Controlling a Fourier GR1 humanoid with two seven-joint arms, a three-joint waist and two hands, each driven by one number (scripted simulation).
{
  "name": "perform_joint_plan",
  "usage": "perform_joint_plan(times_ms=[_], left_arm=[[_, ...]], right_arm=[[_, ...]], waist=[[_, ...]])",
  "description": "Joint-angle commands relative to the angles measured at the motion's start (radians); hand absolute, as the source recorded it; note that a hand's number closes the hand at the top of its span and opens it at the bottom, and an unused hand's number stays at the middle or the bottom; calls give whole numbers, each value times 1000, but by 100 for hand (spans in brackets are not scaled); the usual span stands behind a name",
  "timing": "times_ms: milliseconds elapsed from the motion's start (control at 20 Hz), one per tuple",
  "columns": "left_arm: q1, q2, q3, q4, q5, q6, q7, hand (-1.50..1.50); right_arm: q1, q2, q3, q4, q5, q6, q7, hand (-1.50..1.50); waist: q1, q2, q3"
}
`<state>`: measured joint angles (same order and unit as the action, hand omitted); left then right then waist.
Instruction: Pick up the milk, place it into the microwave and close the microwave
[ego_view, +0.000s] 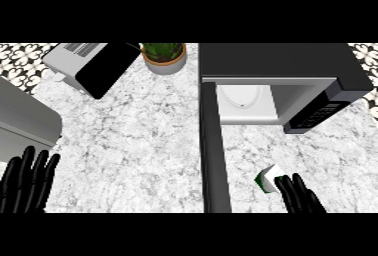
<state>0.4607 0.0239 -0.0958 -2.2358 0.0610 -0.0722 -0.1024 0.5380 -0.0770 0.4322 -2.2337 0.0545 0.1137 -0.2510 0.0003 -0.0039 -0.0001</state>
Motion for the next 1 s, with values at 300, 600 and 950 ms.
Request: perform_joint_plan(times_ms=[300,600,950], left_arm=[[131,15,16,-4,12,-56,-103,-150],[236,1,-25,-64,-6,-85,-143,-150],[251,-3,-26,-55,0,-102,-172,-150]], right_arm=[[-49,47,-84,174,93,-134,-135,-150],[-142,59,-138,294,60,-144,-145,-150],[-167,44,-246,491,29,-168,-289,-150]], waist=[[5,2,0],[8,2,0],[6,2,0]])
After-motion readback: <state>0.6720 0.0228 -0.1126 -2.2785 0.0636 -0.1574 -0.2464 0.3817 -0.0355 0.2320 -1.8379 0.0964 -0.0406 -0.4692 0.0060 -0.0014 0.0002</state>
